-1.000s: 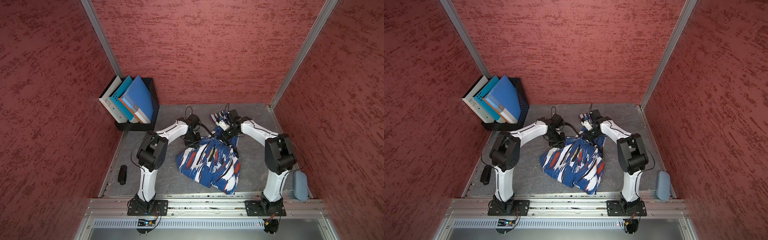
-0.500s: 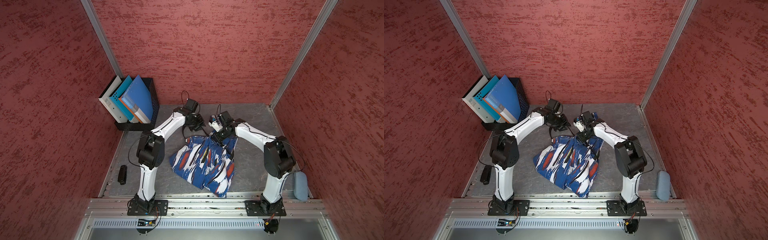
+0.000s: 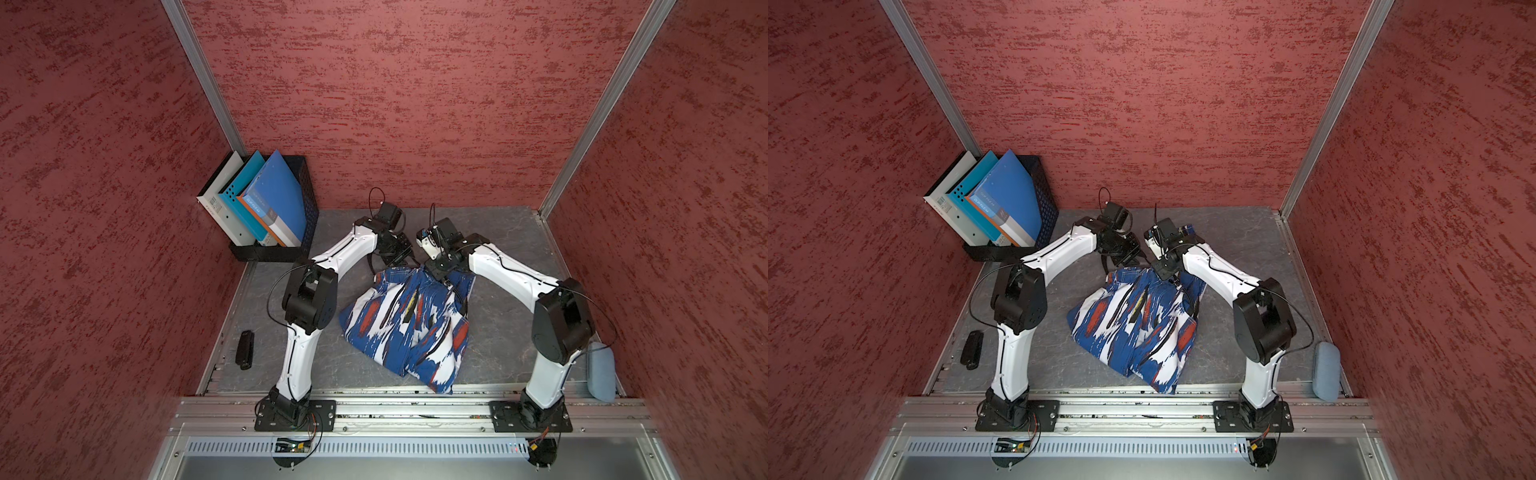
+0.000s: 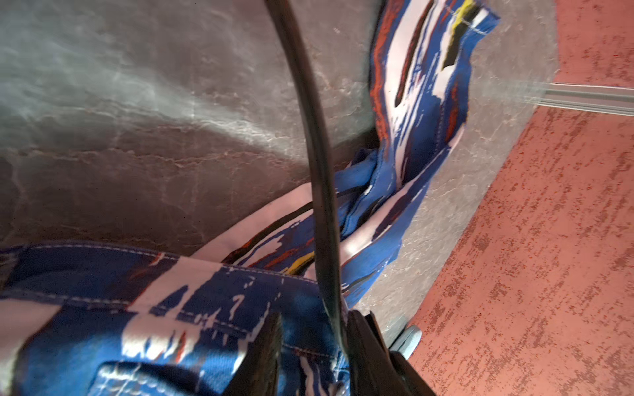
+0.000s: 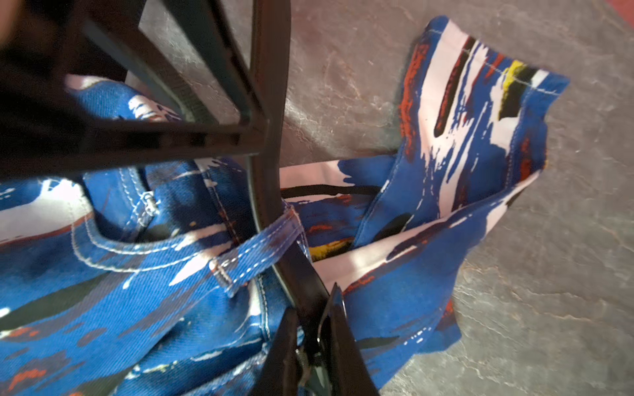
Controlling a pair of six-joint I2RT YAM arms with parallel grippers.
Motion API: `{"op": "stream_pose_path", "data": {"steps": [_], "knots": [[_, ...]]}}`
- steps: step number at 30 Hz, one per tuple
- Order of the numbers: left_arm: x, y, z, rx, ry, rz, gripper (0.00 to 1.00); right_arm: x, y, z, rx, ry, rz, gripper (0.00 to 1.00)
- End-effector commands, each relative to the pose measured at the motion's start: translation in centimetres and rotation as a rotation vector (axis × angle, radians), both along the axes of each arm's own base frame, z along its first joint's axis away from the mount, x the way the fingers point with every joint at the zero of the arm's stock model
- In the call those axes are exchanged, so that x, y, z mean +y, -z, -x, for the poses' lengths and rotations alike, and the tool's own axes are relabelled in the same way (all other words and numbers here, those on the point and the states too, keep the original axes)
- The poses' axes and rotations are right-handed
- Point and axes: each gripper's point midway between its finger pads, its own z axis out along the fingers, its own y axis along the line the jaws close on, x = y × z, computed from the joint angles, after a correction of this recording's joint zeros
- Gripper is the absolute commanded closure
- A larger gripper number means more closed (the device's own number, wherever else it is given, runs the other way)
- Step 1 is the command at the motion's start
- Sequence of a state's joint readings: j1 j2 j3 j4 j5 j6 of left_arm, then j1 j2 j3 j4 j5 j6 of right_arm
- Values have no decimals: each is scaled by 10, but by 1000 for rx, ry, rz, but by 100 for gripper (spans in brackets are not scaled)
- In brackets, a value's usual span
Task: Remove the belt from the trousers
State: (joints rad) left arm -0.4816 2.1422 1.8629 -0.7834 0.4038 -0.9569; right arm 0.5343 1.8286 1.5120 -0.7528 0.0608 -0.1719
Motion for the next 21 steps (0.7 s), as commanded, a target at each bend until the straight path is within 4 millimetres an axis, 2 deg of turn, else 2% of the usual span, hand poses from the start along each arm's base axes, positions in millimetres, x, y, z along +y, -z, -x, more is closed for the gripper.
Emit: {"op": "stream_pose_path", "data": {"steps": [1, 6, 7, 8, 9, 10, 14, 17, 21], "knots": [[-4, 0, -13, -25, -15, 22, 66, 0, -42, -13, -124, 39, -39, 100], [-6, 2, -23, -38, -25, 25, 66, 12, -40, -8, -123, 27, -50, 100], [-7, 4, -24, -36, -24, 23, 69, 15, -41, -8, -125, 22, -54, 100], [-7, 5, -23, -33, -27, 22, 78, 16, -43, -8, -129, 21, -56, 100], [-7, 7, -24, -30, -33, 20, 96, 18, -43, -8, -129, 19, -57, 100], [-6, 7, -23, -27, -39, 20, 100, 19, -44, -8, -129, 17, -57, 100], [-6, 2, -24, -42, -48, 32, 100, 18, -44, -8, -138, 20, -48, 100], [-4, -1, -24, -42, -77, 62, 100, 14, -56, -13, -182, 45, -40, 100], [2, -10, -25, -65, -115, 85, 100, 10, -84, -20, -242, 35, -22, 66]]}}
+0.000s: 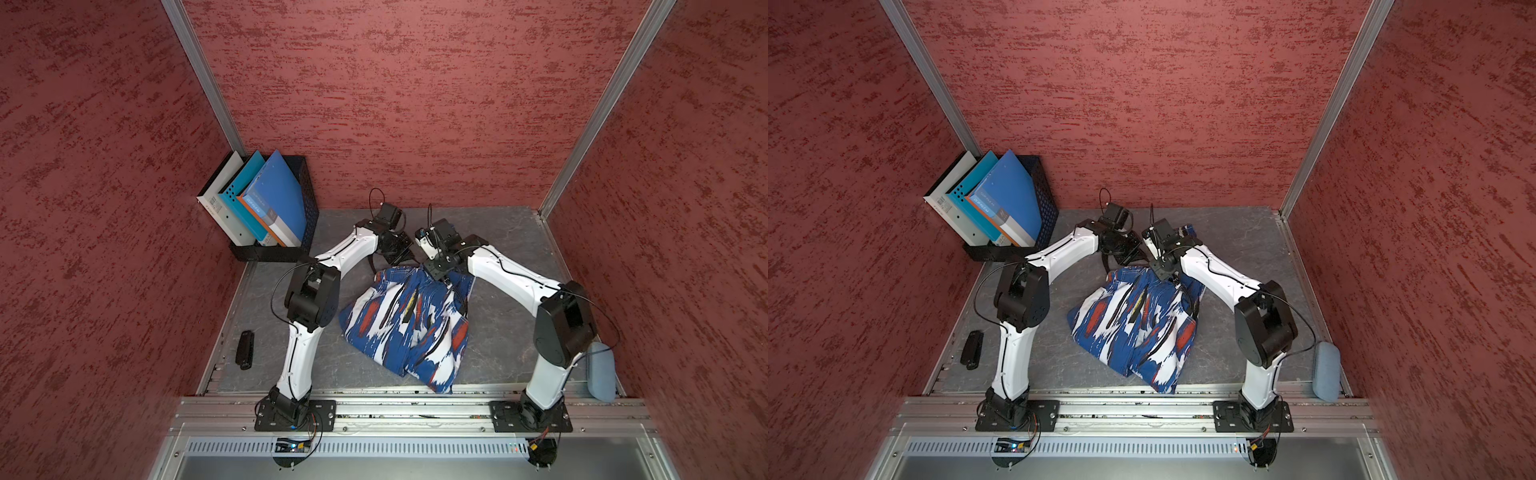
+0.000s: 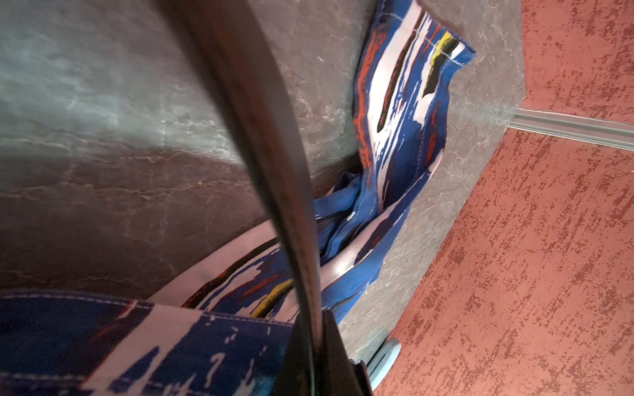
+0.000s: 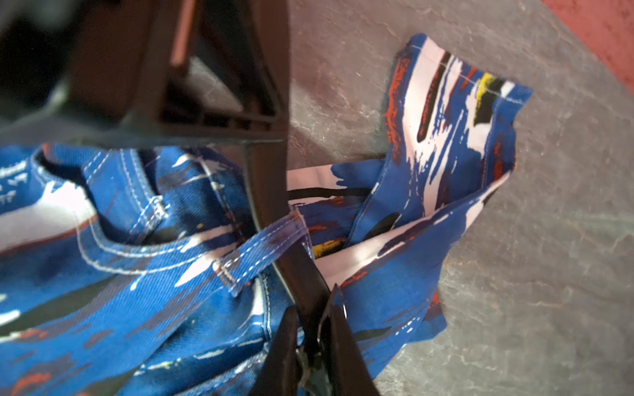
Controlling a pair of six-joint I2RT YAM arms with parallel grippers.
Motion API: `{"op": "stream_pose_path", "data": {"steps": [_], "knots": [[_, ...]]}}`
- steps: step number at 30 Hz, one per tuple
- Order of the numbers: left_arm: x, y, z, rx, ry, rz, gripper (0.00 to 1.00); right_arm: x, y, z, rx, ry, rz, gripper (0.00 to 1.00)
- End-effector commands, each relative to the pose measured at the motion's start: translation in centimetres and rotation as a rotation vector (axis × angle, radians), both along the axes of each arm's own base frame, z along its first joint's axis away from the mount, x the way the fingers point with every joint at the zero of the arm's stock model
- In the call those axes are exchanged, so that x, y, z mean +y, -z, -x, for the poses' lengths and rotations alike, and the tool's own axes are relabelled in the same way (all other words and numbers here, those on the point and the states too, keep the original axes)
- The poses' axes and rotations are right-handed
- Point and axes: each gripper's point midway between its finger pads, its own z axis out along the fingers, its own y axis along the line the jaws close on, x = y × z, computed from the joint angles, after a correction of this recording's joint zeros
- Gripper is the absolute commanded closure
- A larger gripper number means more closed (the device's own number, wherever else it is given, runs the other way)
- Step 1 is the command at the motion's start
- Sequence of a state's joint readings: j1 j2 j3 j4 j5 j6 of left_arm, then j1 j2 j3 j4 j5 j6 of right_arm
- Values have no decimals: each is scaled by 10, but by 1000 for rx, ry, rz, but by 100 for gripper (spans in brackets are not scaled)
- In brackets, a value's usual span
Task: Remove the belt from the trousers
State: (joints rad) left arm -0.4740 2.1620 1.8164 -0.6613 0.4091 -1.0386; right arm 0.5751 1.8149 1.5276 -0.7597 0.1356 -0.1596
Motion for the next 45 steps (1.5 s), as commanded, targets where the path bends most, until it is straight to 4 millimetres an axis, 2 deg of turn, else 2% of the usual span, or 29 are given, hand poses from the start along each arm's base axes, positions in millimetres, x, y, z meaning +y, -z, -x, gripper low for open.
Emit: {"op": "stream_pose_path", "data": {"steps": [1, 4, 8, 13, 16, 19, 32, 37, 41, 45], "knots": [[7, -26, -11, -68, -55, 41, 100, 4, -77, -22, -199, 20, -58, 64], [9, -34, -15, -78, -82, 82, 100, 6, -87, -20, -201, 14, -91, 61], [8, -36, -18, -72, -112, 138, 100, 17, -83, -7, -118, 12, -224, 61], [12, -38, -14, -76, -118, 141, 100, 33, -51, 24, -8, -61, -345, 65], [15, -36, -12, -72, -121, 138, 100, 33, -28, 40, 31, -78, -375, 65], [17, -37, -11, -73, -120, 142, 100, 32, -14, 47, 47, -105, -369, 65], [17, -40, -7, -75, -102, 141, 100, 39, -11, 25, 7, -124, -331, 67], [17, -42, -6, -79, -99, 137, 100, 34, -9, 20, -4, -114, -311, 67], [18, -42, -4, -80, -96, 138, 100, 30, 1, 17, 1, -104, -291, 67], [19, -43, -4, -83, -91, 134, 100, 29, 1, 10, -13, -88, -293, 68]]}}
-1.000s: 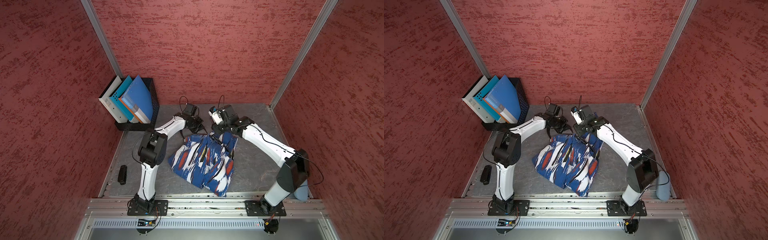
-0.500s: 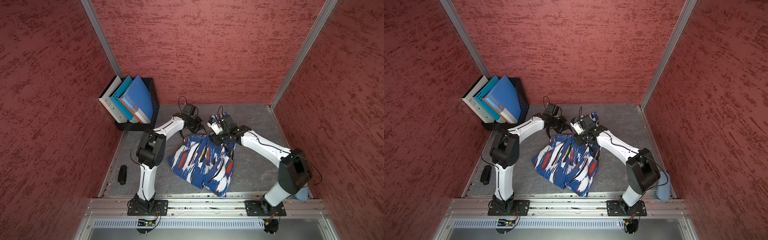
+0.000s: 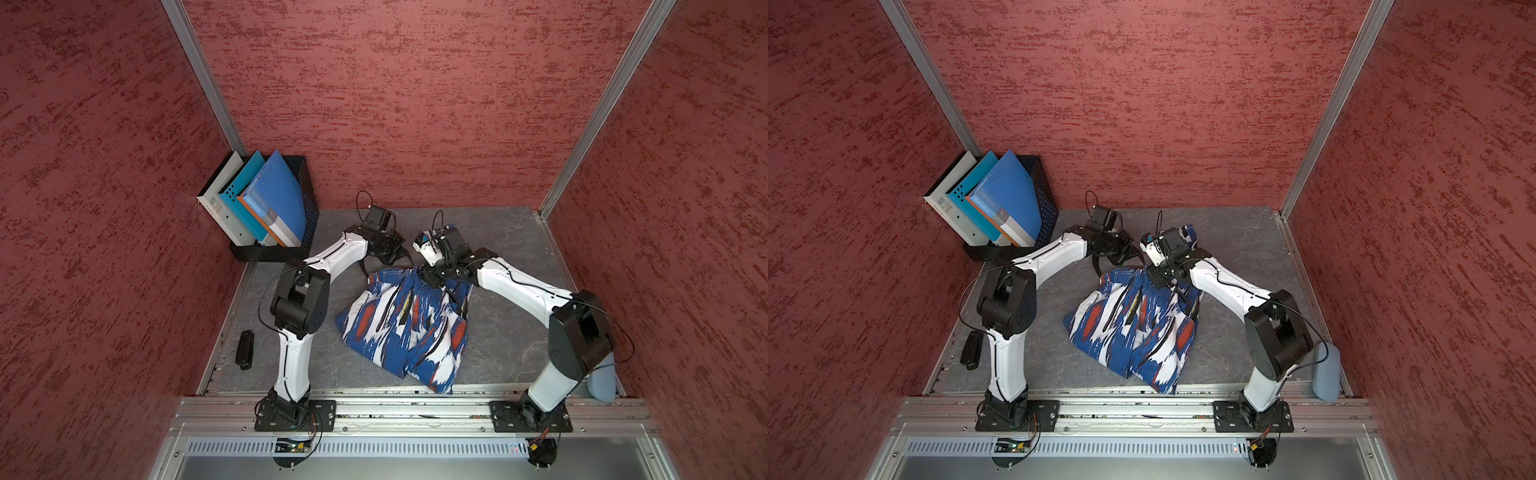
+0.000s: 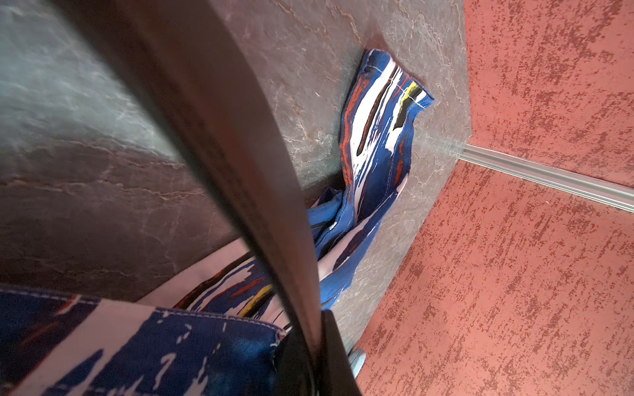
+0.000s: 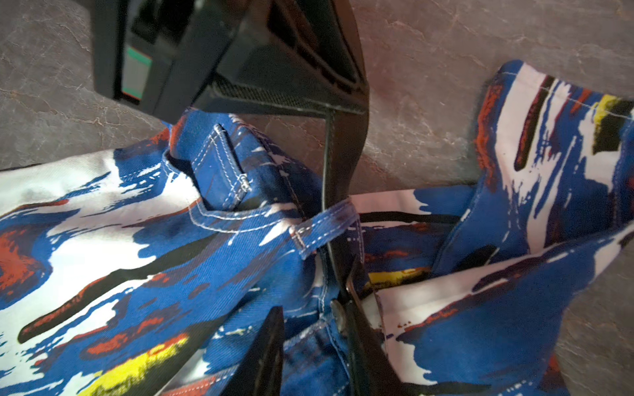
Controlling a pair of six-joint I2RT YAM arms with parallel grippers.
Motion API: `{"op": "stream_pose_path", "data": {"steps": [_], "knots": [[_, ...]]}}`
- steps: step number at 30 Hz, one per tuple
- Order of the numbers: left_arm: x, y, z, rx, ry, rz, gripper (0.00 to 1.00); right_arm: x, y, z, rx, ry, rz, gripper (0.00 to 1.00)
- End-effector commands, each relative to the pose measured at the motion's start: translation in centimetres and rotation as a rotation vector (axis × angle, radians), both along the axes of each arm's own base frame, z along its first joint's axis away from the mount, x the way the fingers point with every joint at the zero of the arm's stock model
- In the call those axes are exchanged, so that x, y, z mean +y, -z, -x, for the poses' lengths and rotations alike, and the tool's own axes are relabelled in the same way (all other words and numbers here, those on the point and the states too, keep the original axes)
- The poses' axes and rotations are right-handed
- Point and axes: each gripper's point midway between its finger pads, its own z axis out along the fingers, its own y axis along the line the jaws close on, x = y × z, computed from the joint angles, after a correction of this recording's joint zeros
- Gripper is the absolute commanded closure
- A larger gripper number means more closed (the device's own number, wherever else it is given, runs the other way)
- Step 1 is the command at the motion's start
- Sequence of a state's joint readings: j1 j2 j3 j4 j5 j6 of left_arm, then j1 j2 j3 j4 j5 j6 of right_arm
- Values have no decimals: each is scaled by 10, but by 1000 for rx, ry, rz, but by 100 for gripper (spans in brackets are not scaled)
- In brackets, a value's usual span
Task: Remove the belt from the trousers
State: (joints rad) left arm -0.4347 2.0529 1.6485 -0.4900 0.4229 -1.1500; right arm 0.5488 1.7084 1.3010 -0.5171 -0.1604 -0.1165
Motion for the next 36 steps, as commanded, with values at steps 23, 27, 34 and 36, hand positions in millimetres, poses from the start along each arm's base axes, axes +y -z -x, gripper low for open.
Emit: {"op": "stream_pose_path", "data": {"steps": [23, 27, 34, 36], "knots": [[1, -29, 1, -65, 27, 34, 100, 1, 11, -26, -26, 28, 16, 84], [1, -29, 1, -66, 28, 33, 100, 1, 14, -25, -19, 29, 17, 88], [1, -29, 1, -65, 28, 30, 100, -1, 19, -24, -6, 41, 21, 71], [1, -29, 1, -67, 27, 29, 100, -1, 21, -24, -4, 39, 23, 71]]}}
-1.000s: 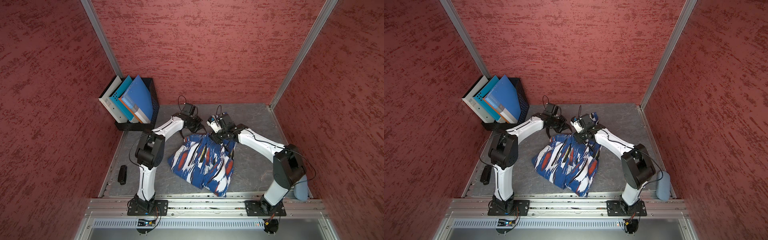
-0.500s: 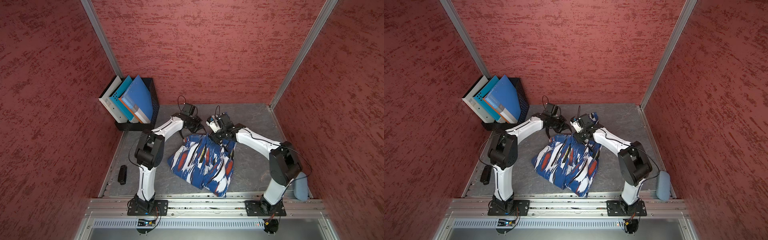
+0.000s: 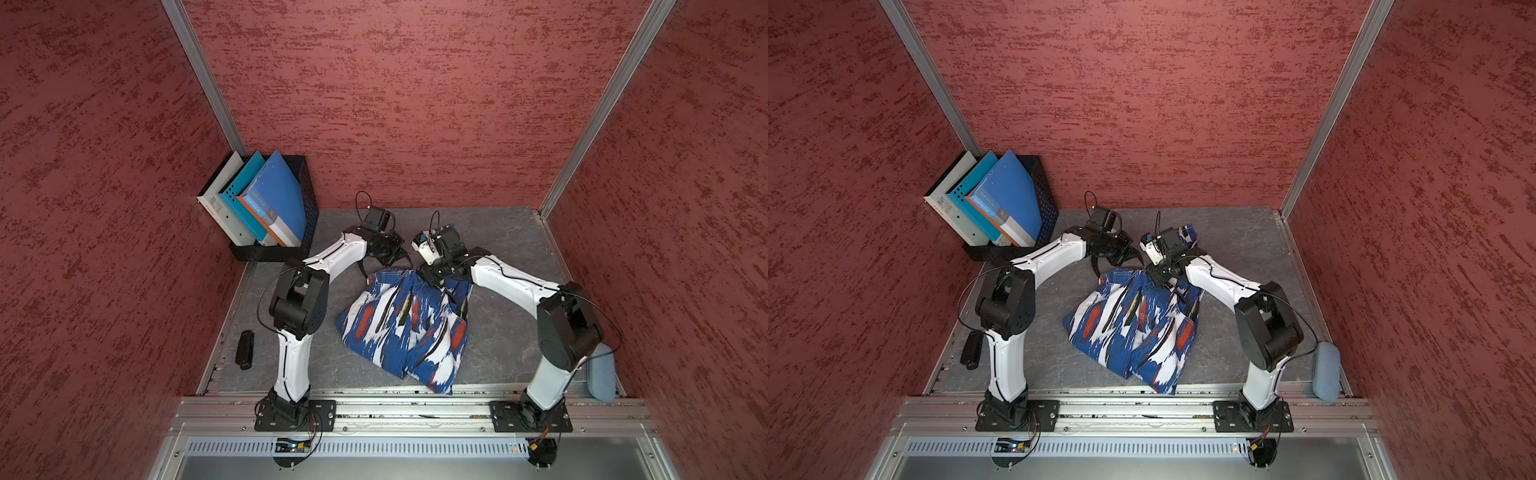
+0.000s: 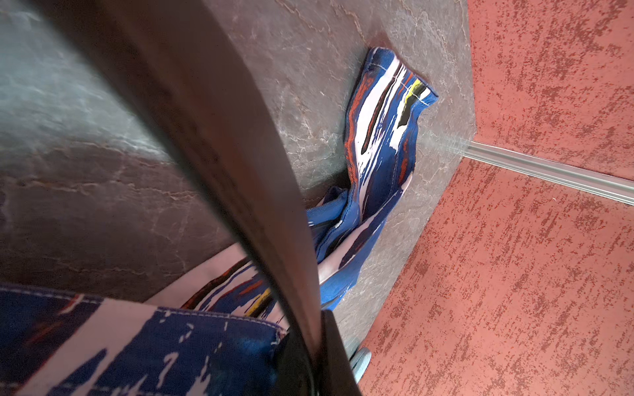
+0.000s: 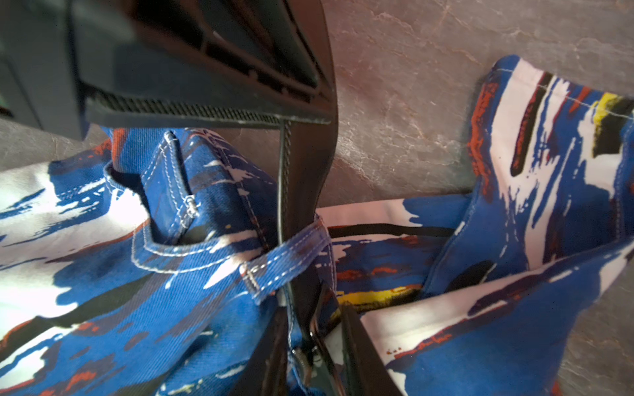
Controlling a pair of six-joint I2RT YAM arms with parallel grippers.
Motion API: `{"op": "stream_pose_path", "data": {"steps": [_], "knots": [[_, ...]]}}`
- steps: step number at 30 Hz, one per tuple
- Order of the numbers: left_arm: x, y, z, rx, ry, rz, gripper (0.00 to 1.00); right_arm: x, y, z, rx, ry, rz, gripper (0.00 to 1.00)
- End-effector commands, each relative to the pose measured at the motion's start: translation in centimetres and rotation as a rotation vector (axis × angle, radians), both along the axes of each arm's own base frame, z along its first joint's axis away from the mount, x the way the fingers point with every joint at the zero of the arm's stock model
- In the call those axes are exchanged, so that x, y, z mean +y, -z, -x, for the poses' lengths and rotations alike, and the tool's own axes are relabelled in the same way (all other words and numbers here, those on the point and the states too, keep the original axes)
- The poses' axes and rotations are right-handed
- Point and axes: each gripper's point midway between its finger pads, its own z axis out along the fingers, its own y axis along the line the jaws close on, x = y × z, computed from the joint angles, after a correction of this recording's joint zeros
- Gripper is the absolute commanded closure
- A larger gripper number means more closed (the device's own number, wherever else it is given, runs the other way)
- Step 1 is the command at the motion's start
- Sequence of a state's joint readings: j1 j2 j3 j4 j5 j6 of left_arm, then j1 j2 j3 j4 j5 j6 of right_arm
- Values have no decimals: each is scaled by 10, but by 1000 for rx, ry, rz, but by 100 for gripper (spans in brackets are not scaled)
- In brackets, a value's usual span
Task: Remove the belt from the trousers
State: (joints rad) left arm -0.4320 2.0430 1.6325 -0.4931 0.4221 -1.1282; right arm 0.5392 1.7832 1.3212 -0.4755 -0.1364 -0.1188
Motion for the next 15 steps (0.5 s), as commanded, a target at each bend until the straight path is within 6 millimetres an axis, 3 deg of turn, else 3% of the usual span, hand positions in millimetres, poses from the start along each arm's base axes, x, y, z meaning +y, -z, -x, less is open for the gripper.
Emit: {"op": "stream_pose_path", "data": {"steps": [1, 7, 15], "knots": [[-2, -32, -2, -63, 16, 43, 100, -2, 3, -7, -2, 16, 1, 71], [-2, -31, -3, -60, 17, 39, 100, -5, 8, -11, 11, 25, -9, 76], [-3, -32, -5, -63, 21, 36, 100, -6, 9, -11, 15, 21, -15, 98]]}}
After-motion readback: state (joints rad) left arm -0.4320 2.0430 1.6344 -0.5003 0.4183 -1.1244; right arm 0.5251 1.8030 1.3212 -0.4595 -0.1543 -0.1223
